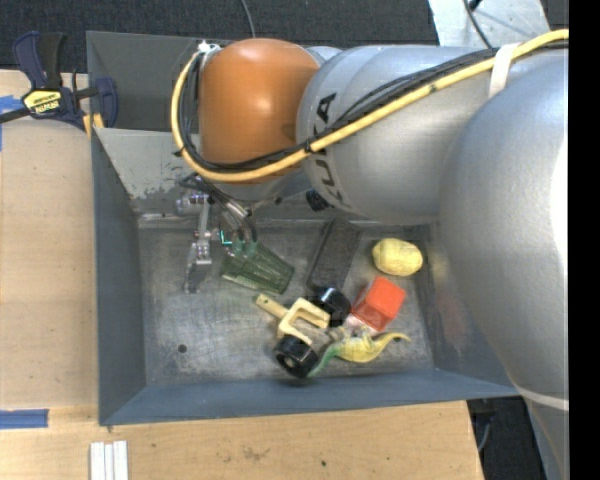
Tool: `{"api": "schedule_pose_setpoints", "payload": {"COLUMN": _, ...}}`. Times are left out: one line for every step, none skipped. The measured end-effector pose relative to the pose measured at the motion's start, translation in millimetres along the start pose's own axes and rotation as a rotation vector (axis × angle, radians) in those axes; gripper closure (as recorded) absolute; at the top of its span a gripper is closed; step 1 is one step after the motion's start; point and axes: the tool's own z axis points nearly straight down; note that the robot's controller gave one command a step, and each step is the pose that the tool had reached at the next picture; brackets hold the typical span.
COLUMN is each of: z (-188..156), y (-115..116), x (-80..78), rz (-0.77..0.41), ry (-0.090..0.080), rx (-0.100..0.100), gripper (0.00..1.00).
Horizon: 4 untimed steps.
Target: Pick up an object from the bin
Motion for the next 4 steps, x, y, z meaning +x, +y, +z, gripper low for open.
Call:
{"api": "schedule_pose_setpoints", "payload": {"z": -5, "y": -1, "x": -2.0, "rz": 0.003, "ry": -0.008, "rx": -0.002, "gripper": 0.0}}
{"api": "schedule_pose_setpoints", "payload": {"z": 3, "y": -17, "x": -7.4, "rz": -0.064, "ry": -0.009, "rx": -0.004, "gripper": 0.0}}
{"api": "schedule_pose_setpoints", "payload": {"z": 16, "y": -73, "x": -26.0, "rz": -0.198, "ry": -0.007, "rx": 0.0, "gripper": 0.0}}
{"api": "schedule_pose_setpoints", "payload": {"z": 48, "y": -95, "x": -19.5, "rz": -0.143, "ry": -0.011, "rx": 0.001, "gripper": 0.0}}
